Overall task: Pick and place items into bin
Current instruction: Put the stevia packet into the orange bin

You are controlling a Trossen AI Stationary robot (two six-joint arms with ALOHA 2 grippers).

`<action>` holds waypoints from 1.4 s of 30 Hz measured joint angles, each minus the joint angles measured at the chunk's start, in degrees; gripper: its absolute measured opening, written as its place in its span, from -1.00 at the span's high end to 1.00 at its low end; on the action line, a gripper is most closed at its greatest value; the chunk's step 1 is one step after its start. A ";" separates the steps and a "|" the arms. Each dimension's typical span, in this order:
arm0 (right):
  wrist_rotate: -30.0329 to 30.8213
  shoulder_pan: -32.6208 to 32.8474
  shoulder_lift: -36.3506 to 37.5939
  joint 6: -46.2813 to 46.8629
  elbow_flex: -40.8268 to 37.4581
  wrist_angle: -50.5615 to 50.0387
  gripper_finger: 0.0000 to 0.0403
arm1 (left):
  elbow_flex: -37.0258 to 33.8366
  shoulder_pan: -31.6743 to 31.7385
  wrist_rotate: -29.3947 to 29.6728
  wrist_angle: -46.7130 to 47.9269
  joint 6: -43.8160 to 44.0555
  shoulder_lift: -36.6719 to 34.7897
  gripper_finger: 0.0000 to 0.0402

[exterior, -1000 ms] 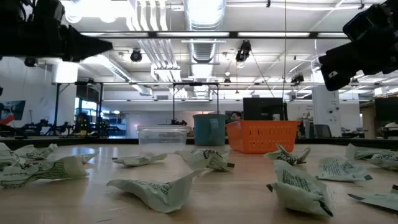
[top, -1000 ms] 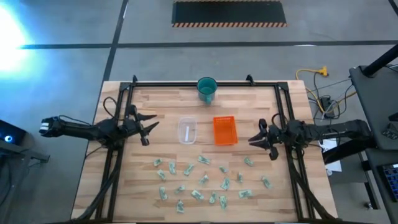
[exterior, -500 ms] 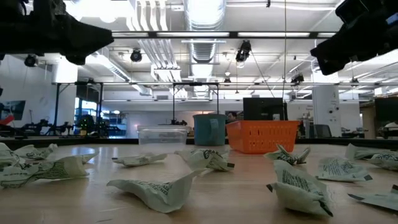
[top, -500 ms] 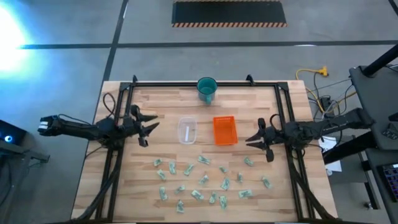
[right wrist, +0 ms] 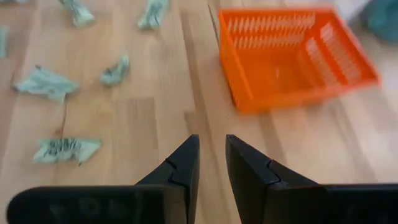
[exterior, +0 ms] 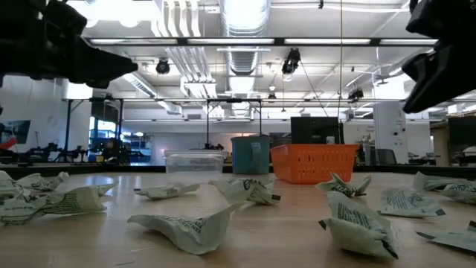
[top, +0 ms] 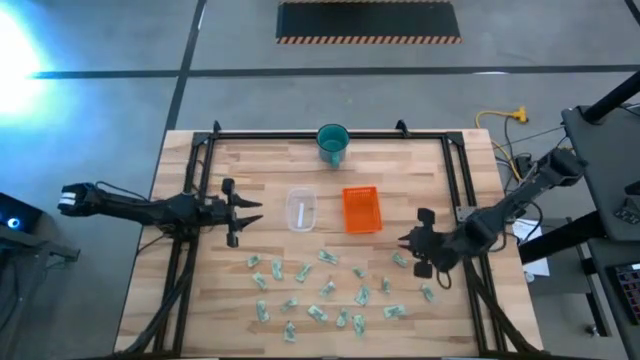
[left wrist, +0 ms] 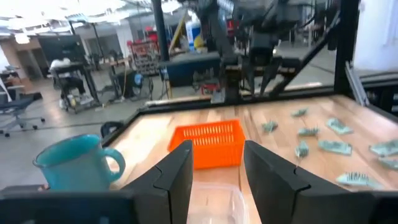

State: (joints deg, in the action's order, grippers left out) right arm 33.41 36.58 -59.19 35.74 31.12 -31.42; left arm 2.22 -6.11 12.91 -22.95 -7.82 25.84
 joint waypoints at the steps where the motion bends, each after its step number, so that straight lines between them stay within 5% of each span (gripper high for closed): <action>1: -0.07 0.84 -1.43 3.35 1.42 -2.12 0.66 | 0.00 -0.02 0.00 -0.02 0.04 0.17 0.36; 9: -1.34 5.20 -11.75 13.34 6.66 -6.27 0.59 | 0.04 -0.02 -3.39 -0.03 4.58 0.59 0.36; 24: -2.99 5.20 -22.65 23.24 5.97 -6.45 0.04 | 0.04 -0.07 -5.38 -0.03 6.02 4.60 0.36; 42: -3.64 5.06 -26.96 29.63 2.50 0.14 0.05 | 0.04 0.00 -5.38 -0.48 5.97 3.66 0.36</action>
State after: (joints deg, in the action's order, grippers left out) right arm 29.77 41.65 -86.16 65.37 33.61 -31.28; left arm 2.26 -6.11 7.53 -23.43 -1.85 29.51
